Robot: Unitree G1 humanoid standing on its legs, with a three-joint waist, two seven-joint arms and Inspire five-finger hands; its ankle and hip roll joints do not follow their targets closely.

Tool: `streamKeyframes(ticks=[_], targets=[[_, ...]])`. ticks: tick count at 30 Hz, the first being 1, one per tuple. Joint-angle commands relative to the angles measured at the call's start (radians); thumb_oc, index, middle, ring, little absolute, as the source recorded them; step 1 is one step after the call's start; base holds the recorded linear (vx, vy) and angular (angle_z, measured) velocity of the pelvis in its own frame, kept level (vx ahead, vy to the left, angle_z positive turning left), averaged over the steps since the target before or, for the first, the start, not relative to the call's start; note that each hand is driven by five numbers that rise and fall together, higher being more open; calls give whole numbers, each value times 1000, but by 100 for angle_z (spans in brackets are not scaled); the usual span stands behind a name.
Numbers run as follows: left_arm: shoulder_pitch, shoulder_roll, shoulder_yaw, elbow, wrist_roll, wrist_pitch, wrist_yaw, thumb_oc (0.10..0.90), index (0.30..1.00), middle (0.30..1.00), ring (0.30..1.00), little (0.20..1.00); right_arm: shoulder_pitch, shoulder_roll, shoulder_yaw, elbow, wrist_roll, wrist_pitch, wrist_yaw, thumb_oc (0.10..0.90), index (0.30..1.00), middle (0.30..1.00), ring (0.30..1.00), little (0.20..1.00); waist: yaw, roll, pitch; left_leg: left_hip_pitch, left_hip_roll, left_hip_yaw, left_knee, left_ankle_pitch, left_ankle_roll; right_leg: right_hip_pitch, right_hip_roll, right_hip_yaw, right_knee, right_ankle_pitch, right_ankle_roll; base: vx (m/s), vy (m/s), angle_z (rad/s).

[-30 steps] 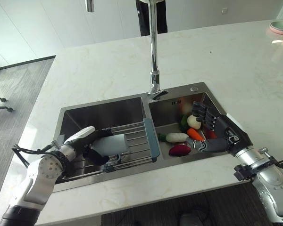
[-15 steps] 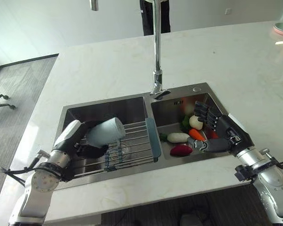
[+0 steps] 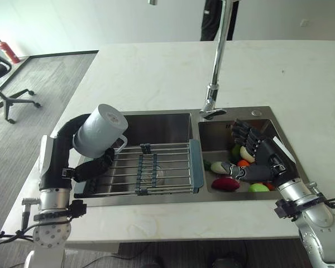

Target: Place the dishes in the dishwasher.

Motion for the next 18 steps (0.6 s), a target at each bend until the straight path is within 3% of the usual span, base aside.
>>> streamKeyframes(ticks=[1, 4, 6, 8, 9, 11, 14, 16, 18], targets=[[-93, 70, 83, -101, -79, -113, 80, 400, 300, 300, 300, 300, -72, 6, -73, -181, 80, -141, -31, 800, 900, 900, 900, 900, 7, -20, -54, -29, 63, -24, 113, -102, -43, 43, -1, -46, -7, -47, -8, -21, -129, 32], [-65, 51, 84, -122, -102, -122, 93, 400, 300, 300, 300, 300, -85, -7, -62, -196, 69, -151, -16, 800, 900, 900, 900, 900, 40, -4, -35, -76, 100, -54, 113, -42, -85, 46, 12, -76, -7, -61, -25, -62, -119, 27], [-48, 37, 80, -131, -116, -138, 86, 400, 300, 300, 300, 300, -80, -6, -59, -198, 53, -155, -25, 800, 900, 900, 900, 900, 45, 2, -27, -110, 132, -34, 113, -2, -106, 49, 14, -101, -7, -60, -27, -99, -86, 43], [-74, 28, 45, -111, -179, -183, 30, 400, 300, 300, 300, 300, -65, -18, -81, -188, 34, -187, -86, 800, 900, 900, 900, 900, 8, -4, -22, -105, 240, 175, 113, 47, -129, 69, -20, -213, -7, -48, -16, -194, -30, 134], [-90, 30, 30, -93, -206, -207, 16, 400, 300, 300, 300, 300, -57, -33, -102, -170, 41, -225, -98, 800, 900, 900, 900, 900, -18, -17, -25, -50, 248, 248, 113, 5, -122, 77, -42, -237, -7, -53, -5, -233, 81, 286], [-103, 34, 25, -85, -225, -224, 27, 400, 300, 300, 300, 300, -60, -60, -132, -142, 72, -274, -94, 800, 900, 900, 900, 900, -36, -33, -28, 33, 202, 332, 113, -23, -80, 65, -75, -269, -7, -31, 4, -225, 171, 240], [-157, 37, 7, -71, -273, -243, 13, 400, 300, 300, 300, 300, -95, -83, -157, -110, 56, -290, -129, 800, 900, 900, 900, 900, -34, -46, -28, 125, 157, 417, 113, -19, -59, 73, -122, -318, -7, 6, 16, -248, 309, 128], [-170, 29, 4, -59, -311, -264, -19, 400, 300, 300, 300, 300, -98, -57, -171, -106, 37, -305, -146, 800, 900, 900, 900, 900, -38, -41, -29, 151, 161, 418, 113, -122, -46, 68, -174, -362, -7, 60, 47, -195, 549, 170], [-171, 22, 5, -57, -314, -266, -37, 400, 300, 300, 300, 300, -99, -33, -165, -105, 30, -312, -150, 800, 900, 900, 900, 900, -22, -35, -30, 144, 135, 385, 113, -153, -37, 71, -202, -380, -7, 93, 72, -66, 457, 169]])
